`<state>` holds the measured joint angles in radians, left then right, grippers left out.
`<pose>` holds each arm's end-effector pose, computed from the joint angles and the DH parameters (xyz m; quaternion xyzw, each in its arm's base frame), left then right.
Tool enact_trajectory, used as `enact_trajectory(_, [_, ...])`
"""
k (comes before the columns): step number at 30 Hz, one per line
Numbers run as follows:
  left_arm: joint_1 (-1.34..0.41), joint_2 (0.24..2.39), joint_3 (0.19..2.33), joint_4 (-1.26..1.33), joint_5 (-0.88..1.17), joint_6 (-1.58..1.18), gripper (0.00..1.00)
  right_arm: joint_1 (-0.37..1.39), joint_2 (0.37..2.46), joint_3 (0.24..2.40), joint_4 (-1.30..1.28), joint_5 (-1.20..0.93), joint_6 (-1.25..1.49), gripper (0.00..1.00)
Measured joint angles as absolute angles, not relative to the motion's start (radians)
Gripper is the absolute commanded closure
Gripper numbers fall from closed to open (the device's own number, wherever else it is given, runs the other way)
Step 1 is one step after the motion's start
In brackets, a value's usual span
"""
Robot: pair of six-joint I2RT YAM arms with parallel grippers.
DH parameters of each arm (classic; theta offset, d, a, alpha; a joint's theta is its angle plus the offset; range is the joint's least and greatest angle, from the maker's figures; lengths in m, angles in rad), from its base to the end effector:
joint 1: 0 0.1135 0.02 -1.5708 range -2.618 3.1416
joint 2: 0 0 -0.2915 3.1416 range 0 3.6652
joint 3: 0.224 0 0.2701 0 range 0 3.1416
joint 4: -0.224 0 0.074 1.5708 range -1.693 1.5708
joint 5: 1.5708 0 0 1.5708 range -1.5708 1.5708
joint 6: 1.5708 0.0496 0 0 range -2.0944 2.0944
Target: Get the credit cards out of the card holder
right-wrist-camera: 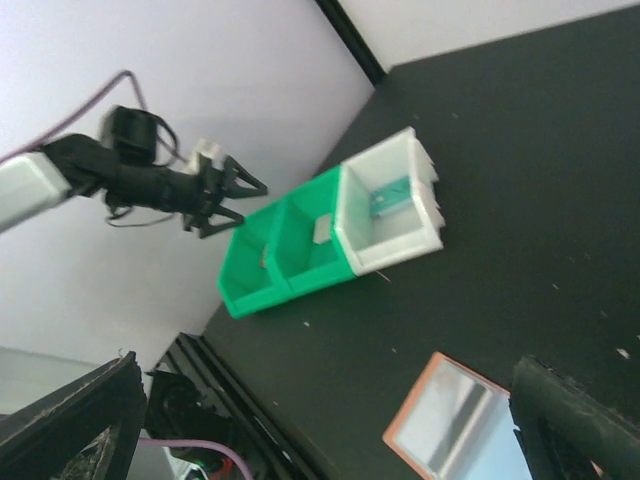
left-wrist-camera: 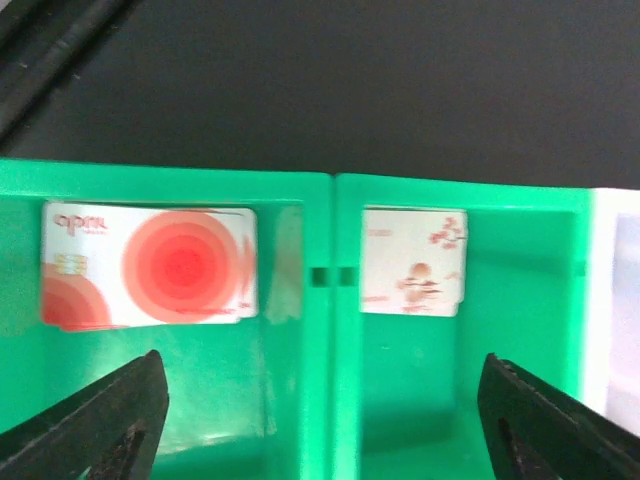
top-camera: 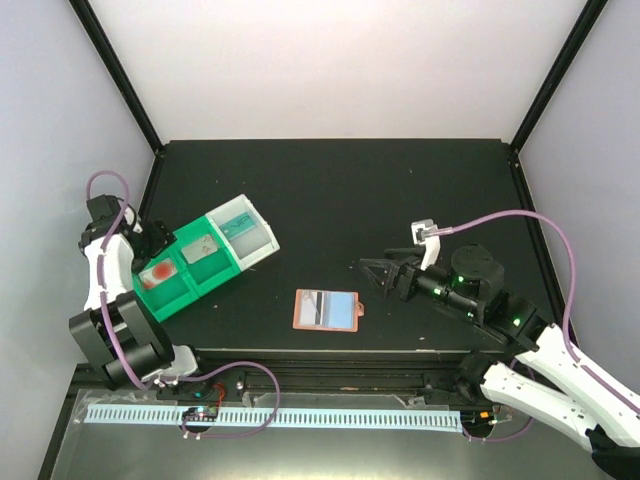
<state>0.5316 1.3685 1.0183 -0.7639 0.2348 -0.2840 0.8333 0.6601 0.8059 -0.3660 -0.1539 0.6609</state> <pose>0.2500 0.1337 0.2553 -0.3593 0.8985 -0.0855 0.2372 0.1031 0.1247 0.3630 -0.1149 0.7712 0.4676 0.4165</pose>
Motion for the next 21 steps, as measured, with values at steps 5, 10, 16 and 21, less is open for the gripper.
enact_trajectory(5, [0.485,1.310,1.019,-0.770,0.289,-0.281,0.01,0.833,0.660,0.759,-0.408,-0.110,0.684,0.00])
enact_trajectory(10, [0.376,1.232,1.019,-0.778,0.339,-0.275,0.01,0.833,0.667,0.707,-0.413,-0.098,0.694,0.04])
enact_trajectory(16, [0.261,1.153,1.004,-0.789,0.427,-0.267,0.02,0.833,0.715,0.684,-0.413,-0.102,0.709,0.15])
enact_trajectory(21, [0.158,1.113,0.982,-0.791,0.536,-0.268,0.07,0.833,0.756,0.676,-0.411,-0.111,0.718,0.26])
